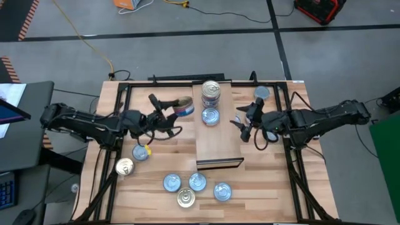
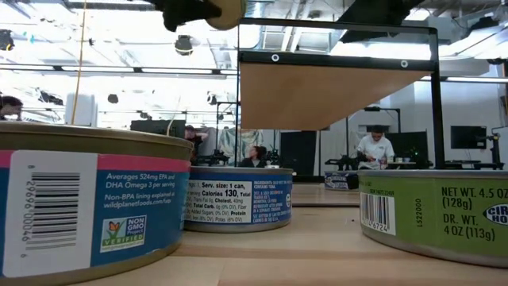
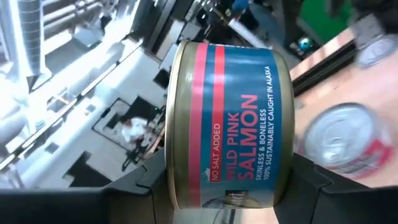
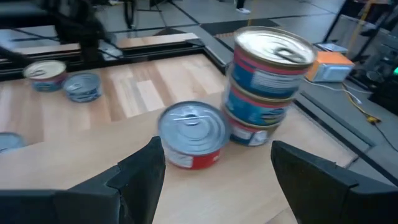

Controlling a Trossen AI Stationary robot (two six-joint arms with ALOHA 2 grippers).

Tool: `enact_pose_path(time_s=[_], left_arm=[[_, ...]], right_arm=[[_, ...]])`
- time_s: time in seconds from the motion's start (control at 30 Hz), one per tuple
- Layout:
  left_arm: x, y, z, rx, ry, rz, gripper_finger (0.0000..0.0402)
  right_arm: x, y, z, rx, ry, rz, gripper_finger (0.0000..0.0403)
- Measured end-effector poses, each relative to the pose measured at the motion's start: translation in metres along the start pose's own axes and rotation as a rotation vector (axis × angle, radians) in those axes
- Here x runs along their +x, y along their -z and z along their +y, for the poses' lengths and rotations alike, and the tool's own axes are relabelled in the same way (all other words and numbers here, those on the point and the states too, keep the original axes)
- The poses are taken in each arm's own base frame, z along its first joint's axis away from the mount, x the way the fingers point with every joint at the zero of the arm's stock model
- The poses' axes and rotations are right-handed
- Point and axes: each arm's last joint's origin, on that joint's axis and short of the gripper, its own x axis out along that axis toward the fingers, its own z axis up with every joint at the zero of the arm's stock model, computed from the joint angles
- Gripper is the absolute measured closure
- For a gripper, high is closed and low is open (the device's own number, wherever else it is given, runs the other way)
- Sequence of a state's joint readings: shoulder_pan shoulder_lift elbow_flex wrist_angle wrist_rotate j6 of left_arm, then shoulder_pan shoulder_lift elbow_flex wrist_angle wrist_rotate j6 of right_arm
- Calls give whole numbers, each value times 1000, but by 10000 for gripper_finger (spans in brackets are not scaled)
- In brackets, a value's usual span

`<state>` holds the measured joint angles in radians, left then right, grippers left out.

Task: Stack canned seafood by type on shelf
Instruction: Stack the blue and pink tuna can on the shelf on top of the other blue and pink tuna can

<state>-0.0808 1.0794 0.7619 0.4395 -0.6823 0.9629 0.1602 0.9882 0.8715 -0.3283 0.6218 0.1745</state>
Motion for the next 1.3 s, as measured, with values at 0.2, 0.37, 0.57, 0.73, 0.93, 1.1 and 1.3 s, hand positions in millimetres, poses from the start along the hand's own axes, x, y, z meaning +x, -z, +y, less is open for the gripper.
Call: enact_pose_path(time_s=[0.2, 0.37, 0.57, 0.73, 0.93, 1.1, 1.3], left_arm=[[39, -5, 22, 29, 73, 73, 207], [79, -8, 45, 39, 133, 134, 206], [116, -6, 43, 217, 204, 190, 206], [140, -2, 35, 379, 234, 227, 206], [154, -5, 30, 435, 239, 232, 205], [156, -6, 30, 433, 257, 200, 205], [156, -7, 30, 414, 256, 199, 205]], right_arm=[[4, -1, -6, 8, 11, 6, 85], [1, -2, -10, -3, 16, 0, 85], [-5, -2, -13, 4, 15, 1, 85], [-5, 6, -13, -21, 21, 73, 85], [-5, 6, -13, -5, 21, 72, 85], [-5, 6, -13, -1, 20, 68, 85], [-5, 3, -12, -1, 16, 43, 85]])
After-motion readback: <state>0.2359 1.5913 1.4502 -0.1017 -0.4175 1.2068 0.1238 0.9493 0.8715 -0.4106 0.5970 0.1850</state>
